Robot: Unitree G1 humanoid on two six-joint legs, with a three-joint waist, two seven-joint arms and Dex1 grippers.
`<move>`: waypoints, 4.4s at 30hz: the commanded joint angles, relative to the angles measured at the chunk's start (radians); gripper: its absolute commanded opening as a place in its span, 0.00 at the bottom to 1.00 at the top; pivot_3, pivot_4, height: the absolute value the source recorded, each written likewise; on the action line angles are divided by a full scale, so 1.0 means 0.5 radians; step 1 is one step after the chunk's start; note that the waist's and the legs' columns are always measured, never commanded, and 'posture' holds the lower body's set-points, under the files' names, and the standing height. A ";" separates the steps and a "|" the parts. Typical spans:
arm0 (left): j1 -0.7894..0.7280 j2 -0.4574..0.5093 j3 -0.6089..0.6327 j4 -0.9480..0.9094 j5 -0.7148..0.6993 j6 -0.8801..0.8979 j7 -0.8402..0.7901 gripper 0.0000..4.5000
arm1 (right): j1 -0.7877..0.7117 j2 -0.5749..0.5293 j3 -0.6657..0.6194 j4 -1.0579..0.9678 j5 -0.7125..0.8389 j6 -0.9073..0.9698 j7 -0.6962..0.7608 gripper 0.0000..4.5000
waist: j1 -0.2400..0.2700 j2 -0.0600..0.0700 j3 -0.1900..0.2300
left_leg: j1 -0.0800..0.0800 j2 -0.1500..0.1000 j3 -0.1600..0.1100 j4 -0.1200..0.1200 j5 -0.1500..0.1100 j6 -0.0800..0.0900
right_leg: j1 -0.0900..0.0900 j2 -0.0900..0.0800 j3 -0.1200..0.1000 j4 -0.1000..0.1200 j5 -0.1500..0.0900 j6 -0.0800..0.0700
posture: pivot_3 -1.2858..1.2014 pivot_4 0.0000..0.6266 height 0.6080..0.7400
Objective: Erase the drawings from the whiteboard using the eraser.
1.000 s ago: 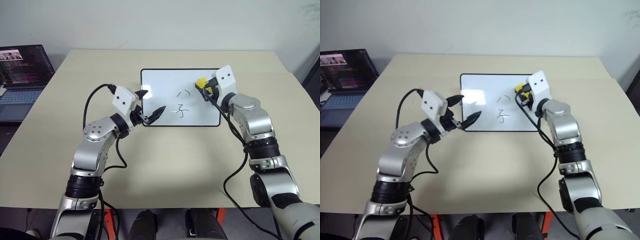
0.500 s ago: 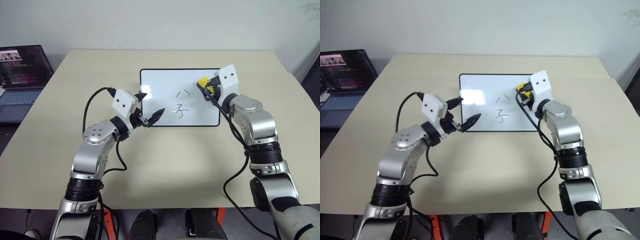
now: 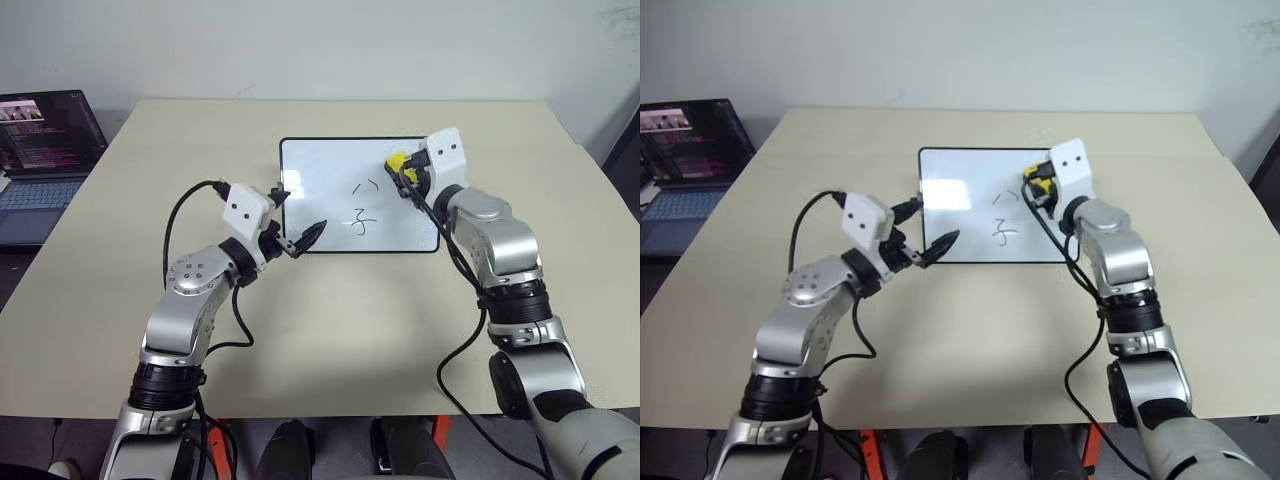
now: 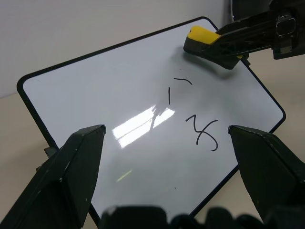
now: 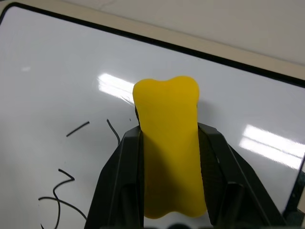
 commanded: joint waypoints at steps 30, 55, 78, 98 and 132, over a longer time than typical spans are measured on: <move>0.009 0.037 0.017 -0.077 0.002 -0.012 -0.036 1.00 | -0.267 0.295 0.285 0.310 -0.043 -0.453 0.181 0.26 | -0.003 0.000 0.000 | 0.000 0.000 0.000 -0.001 0.000 0.000 | -0.001 0.000 0.000 0.000 0.000 0.000 | 0.52 0.24 1.00; 0.003 0.009 -0.015 -0.083 0.008 -0.013 -0.030 1.00 | -0.279 0.203 0.364 0.935 -0.281 -0.994 0.226 0.26 | 0.000 0.000 0.000 | 0.001 0.000 0.000 0.000 0.000 0.000 | -0.001 0.000 0.000 0.001 0.000 0.000 | 0.52 0.24 1.00; -0.031 -0.008 -0.045 -0.042 0.003 -0.023 -0.048 1.00 | -0.200 -0.093 0.270 0.996 -0.294 -0.968 0.168 0.26 | 0.009 -0.001 0.000 | 0.006 -0.001 -0.003 0.003 0.000 0.000 | 0.008 -0.001 -0.001 0.001 0.000 0.001 | 0.52 0.24 1.00; -0.062 0.000 -0.056 -0.001 -0.004 -0.033 -0.067 1.00 | -0.089 -0.244 0.202 0.867 -0.293 -0.900 0.166 0.26 | 0.016 -0.002 -0.002 | 0.008 -0.002 -0.003 0.004 0.001 0.001 | 0.010 -0.001 -0.002 0.001 0.002 0.003 | 0.52 0.24 1.00; -0.009 -0.018 -0.053 -0.067 0.005 -0.024 -0.033 1.00 | -0.512 0.013 0.402 0.892 -0.352 -1.037 0.433 0.26 | -0.001 -0.001 0.000 | -0.002 -0.001 -0.001 -0.003 0.001 0.000 | 0.001 0.000 -0.001 -0.012 0.002 0.003 | 0.52 0.24 1.00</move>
